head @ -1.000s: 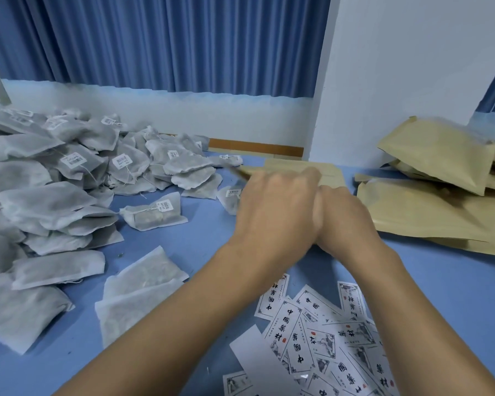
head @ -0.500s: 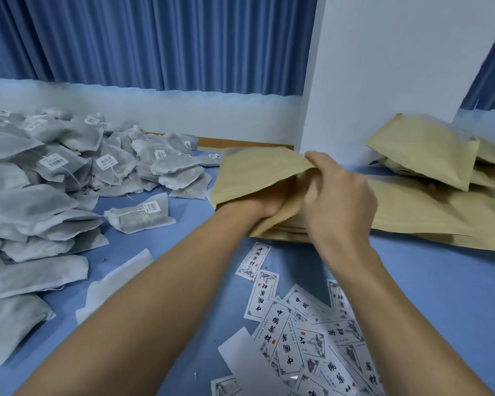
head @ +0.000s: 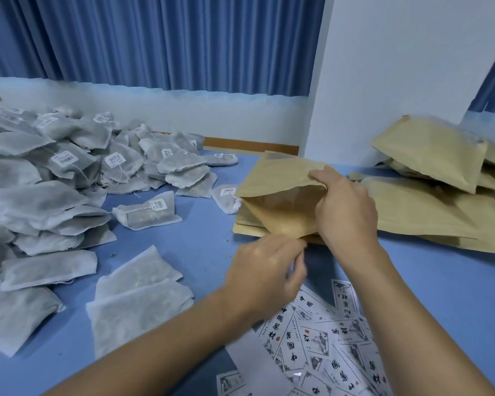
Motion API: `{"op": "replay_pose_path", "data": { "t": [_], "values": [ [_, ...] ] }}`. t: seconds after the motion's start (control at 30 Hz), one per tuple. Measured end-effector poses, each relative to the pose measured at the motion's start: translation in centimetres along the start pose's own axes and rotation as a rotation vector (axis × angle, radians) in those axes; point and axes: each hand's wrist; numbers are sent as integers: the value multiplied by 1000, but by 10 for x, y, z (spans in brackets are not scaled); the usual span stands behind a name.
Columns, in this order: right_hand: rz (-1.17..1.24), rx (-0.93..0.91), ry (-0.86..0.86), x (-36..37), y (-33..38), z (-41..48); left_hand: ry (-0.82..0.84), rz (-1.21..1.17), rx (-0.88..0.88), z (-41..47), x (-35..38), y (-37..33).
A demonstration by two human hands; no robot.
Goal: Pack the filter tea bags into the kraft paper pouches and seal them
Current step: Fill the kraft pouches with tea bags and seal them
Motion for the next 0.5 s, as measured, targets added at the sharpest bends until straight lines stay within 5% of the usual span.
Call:
{"op": "replay_pose_path", "data": {
  "t": [0.1, 0.17, 0.5],
  "values": [
    [-33, 0, 12, 1, 0, -2, 369, 166, -299, -27, 2, -2],
    [-70, -6, 11, 1, 1, -2, 473, 203, -354, -37, 3, -4],
    [-146, -9, 9, 0, 6, -7, 549, 127, -328, -32, -13, -8]
  ]
}}
Point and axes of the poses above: each hand's wrist, its own z-axis towards the middle knuckle, its own x-axis out of the palm, y = z × x, and after that the axes turned 5 degrees about z, right-handed
